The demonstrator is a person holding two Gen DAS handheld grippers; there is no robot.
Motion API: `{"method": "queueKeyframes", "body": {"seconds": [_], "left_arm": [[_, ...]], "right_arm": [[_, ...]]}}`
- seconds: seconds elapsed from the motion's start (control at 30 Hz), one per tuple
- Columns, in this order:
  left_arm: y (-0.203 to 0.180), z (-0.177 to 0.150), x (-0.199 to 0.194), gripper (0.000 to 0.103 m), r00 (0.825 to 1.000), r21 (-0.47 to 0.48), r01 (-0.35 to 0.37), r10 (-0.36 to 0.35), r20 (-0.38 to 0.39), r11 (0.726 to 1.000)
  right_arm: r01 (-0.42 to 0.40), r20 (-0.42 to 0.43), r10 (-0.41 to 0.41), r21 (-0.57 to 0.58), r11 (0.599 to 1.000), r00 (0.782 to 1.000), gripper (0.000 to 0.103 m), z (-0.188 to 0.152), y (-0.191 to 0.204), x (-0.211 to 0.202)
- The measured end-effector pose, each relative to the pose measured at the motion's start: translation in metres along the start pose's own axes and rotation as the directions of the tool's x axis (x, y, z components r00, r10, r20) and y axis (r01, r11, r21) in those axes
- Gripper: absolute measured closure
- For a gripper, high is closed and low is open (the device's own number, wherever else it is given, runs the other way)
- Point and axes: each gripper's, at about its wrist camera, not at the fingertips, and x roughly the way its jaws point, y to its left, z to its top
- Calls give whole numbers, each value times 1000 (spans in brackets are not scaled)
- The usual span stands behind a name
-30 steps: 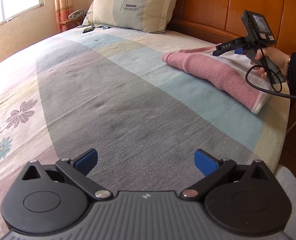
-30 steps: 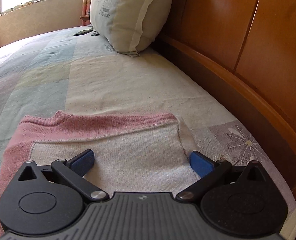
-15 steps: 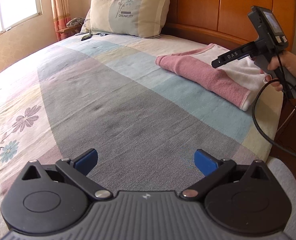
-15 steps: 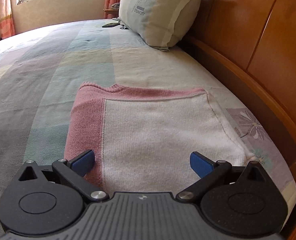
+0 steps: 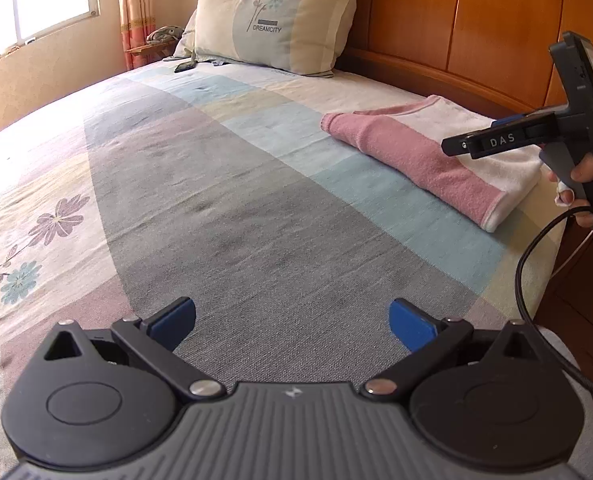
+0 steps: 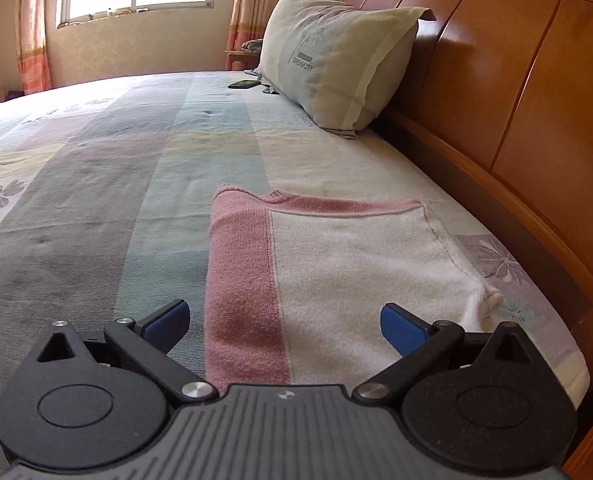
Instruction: Fold clothes
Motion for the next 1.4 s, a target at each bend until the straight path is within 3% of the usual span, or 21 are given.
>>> {"method": "queueKeyframes", "body": {"seconds": [0.37,0.5,0.93,1.4], "left_arm": [[0,-4,-14,1,998,17,-56,56,10,998],[2,-3,-26,1,997,10,-76,76,33,997],[-11,14,-59,1,994,-25,-17,19,109,1000],[-61,16,-97,1,986,14,70,-71,150,997]], "right_arm": [[-74,-133,70,-24,997,989,0,13,23,40],[-81,-176,89,53,995,980,0,14,22,40],[-14,-195,27,67,998,980,0,-10,34,-79],[65,-142,-34,226,972,989,0,-70,65,-190]]}}
